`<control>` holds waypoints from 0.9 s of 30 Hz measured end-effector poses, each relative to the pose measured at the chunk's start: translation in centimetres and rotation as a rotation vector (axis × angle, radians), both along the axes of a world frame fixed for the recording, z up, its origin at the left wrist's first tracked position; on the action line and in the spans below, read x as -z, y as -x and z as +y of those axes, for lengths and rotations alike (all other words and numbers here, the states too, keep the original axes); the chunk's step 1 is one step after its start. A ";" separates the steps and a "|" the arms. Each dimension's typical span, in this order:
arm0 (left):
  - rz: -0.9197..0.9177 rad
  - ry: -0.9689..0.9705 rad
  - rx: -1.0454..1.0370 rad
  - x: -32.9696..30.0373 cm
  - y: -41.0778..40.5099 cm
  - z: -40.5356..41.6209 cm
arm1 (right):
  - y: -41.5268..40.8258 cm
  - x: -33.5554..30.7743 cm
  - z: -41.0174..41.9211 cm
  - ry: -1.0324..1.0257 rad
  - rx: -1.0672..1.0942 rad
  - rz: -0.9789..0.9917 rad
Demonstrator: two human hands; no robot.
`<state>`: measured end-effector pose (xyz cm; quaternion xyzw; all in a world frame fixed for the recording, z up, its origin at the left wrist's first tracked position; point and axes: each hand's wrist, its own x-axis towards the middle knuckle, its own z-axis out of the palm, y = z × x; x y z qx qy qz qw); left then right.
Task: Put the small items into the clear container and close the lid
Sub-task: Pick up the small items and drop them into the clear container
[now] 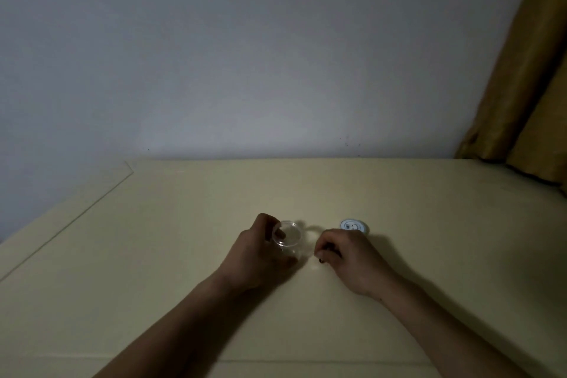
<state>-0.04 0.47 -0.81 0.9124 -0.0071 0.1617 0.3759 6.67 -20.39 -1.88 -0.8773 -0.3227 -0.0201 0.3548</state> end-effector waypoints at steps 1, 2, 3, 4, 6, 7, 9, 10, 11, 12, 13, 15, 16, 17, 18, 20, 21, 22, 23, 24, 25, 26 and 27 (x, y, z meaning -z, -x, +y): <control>-0.006 0.003 -0.003 0.0 0.0 0.0 | 0.0 -0.1 0.0 -0.021 0.003 -0.002; -0.015 0.004 -0.003 0.0 0.0 0.0 | 0.0 -0.2 0.0 -0.046 0.007 -0.006; -0.023 0.002 -0.002 0.0 0.0 0.0 | 0.0 -0.3 0.0 -0.073 0.013 -0.015; -0.026 -0.001 -0.002 0.0 -0.1 0.0 | 0.0 -0.4 0.0 -0.103 0.020 -0.028; -0.024 0.001 0.002 0.0 -0.2 0.1 | 0.0 -0.6 0.0 -0.177 0.045 -0.043; -0.024 0.004 0.007 0.0 -0.2 0.1 | 0.0 -0.7 0.0 -0.226 0.059 -0.032; -0.024 0.006 0.019 0.0 -0.1 0.1 | 0.1 -1.0 0.2 -0.324 0.087 0.009; -0.026 0.002 0.027 0.0 -0.1 0.0 | 0.1 -1.2 0.2 -0.362 0.098 0.015; -0.029 -0.004 0.035 0.0 -0.1 0.0 | 0.1 -1.3 0.3 -0.393 0.105 0.008; -0.034 -0.008 0.042 0.0 -0.1 -0.1 | 0.1 -1.5 0.4 -0.424 0.106 0.000; -0.037 -0.008 0.048 0.0 -0.1 -0.1 | 0.0 -1.6 0.5 -0.455 0.108 -0.002; -0.040 -0.001 0.054 0.0 -0.1 -0.1 | 0.0 -1.8 0.9 -0.510 0.114 0.007; -0.042 0.002 0.056 0.0 -0.1 -0.1 | 0.0 -1.8 1.3 -0.532 0.118 0.004; -0.045 0.005 0.059 0.0 0.0 -0.1 | 0.0 -1.9 1.7 -0.551 0.119 -0.003; -0.046 0.010 0.065 0.0 0.0 -0.1 | 0.0 -2.0 2.2 -0.567 0.119 -0.011; -0.048 0.020 0.074 0.1 -0.1 -0.2 | 0.1 -2.1 3.2 -0.583 0.109 -0.025; -0.051 0.021 0.074 0.1 -0.1 -0.2 | 0.2 -2.1 3.6 -0.582 0.101 -0.032; -0.054 0.020 0.074 0.1 -0.1 -0.2 | 0.3 -2.0 3.9 -0.574 0.093 -0.039; -0.055 0.017 0.076 0.2 -0.1 -0.2 | 0.4 -1.9 4.2 -0.559 0.086 -0.048; -0.054 0.014 0.079 0.2 -0.1 -0.1 | 0.5 -1.8 4.4 -0.541 0.080 -0.059; -0.054 0.009 0.083 0.2 -0.1 -0.1 | 0.6 -1.8 4.4 -0.525 0.074 -0.070; -0.054 0.005 0.086 0.2 -0.1 -0.1 | 0.6 -1.7 4.5 -0.512 0.071 -0.076; -0.055 0.004 0.086 0.1 -0.1 -0.1 | 0.6 -1.6 4.4 -0.501 0.072 -0.078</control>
